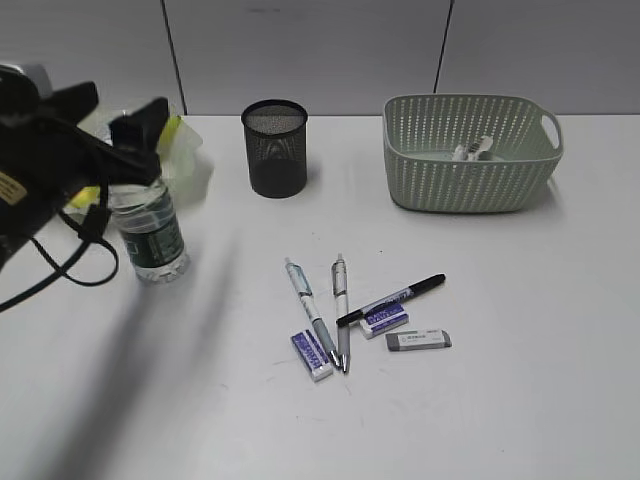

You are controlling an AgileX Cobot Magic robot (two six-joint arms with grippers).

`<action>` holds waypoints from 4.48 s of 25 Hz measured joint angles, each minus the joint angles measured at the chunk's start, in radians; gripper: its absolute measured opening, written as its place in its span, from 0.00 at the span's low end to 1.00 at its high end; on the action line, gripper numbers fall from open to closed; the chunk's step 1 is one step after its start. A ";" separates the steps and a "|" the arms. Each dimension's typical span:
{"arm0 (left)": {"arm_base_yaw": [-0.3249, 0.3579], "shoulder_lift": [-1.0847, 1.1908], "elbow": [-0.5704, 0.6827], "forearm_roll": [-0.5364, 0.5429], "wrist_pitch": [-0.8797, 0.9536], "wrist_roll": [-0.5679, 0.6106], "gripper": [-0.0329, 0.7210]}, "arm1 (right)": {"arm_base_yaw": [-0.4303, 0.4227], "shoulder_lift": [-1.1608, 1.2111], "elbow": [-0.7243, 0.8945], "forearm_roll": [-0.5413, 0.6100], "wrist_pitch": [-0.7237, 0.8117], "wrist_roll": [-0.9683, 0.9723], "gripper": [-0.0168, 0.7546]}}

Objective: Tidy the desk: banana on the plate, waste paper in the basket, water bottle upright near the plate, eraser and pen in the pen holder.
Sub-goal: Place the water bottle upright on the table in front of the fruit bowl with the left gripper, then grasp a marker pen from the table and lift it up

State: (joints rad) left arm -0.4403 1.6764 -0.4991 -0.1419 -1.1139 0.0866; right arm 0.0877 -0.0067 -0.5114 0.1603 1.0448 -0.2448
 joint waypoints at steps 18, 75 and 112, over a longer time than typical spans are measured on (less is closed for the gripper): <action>0.141 -0.684 -0.348 -0.017 1.743 0.050 0.77 | 0.000 0.000 0.000 -0.001 0.000 0.000 0.66; 0.144 -1.682 -0.040 0.047 2.176 -0.006 0.66 | 0.360 1.824 -0.947 0.008 0.141 0.486 0.66; 0.144 -1.682 -0.040 0.047 2.176 -0.006 0.62 | 0.351 2.255 -1.011 0.135 -0.040 1.063 0.64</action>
State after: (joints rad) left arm -0.2960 -0.0061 -0.5392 -0.0947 1.0620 0.0811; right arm 0.4387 2.2480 -1.5221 0.2951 1.0044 0.8177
